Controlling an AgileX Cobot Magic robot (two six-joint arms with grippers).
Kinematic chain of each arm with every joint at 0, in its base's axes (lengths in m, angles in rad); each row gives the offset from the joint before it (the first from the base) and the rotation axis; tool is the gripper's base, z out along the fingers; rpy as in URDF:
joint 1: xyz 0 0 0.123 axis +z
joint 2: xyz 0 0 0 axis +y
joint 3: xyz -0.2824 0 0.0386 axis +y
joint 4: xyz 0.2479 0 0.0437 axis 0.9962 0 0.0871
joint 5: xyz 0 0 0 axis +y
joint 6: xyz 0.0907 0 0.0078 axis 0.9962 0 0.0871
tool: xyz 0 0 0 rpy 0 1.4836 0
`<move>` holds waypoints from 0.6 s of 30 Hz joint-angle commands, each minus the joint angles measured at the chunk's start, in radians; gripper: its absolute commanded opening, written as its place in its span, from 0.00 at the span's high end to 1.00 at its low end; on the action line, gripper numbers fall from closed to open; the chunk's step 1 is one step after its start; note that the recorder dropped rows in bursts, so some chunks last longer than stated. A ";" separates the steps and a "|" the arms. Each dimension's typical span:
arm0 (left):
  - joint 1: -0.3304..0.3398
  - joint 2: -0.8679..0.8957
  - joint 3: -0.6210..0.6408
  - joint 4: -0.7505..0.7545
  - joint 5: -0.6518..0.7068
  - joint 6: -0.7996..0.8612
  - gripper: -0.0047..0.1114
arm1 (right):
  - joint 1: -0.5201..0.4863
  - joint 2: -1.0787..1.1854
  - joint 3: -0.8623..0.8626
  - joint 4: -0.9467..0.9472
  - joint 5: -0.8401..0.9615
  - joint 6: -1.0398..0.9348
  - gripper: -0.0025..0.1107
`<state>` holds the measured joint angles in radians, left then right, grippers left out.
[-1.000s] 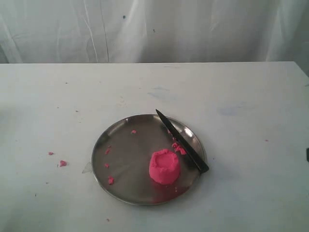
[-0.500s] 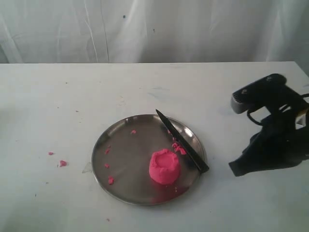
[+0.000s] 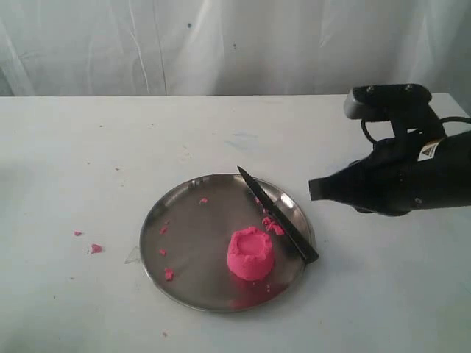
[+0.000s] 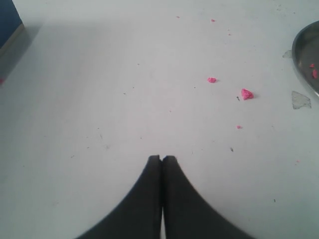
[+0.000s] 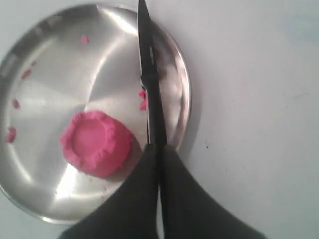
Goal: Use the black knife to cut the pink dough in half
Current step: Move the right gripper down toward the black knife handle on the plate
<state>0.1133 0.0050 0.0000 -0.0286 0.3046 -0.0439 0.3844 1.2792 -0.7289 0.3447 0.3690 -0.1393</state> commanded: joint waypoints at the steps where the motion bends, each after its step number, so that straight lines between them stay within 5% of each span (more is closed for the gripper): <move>1: 0.004 -0.005 0.000 -0.008 0.005 -0.005 0.96 | 0.003 0.031 -0.008 0.037 -0.102 -0.072 0.97; 11: 0.004 -0.005 0.000 -0.008 0.005 -0.005 0.96 | 0.003 0.274 -0.206 0.040 0.206 -0.262 0.93; 18: 0.004 -0.005 0.000 -0.008 0.005 -0.005 0.96 | 0.004 0.422 -0.241 0.046 0.199 -0.275 0.57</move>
<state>0.1133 0.0050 0.0000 -0.0286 0.3046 -0.0439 0.3877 1.6824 -0.9632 0.3833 0.5902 -0.4004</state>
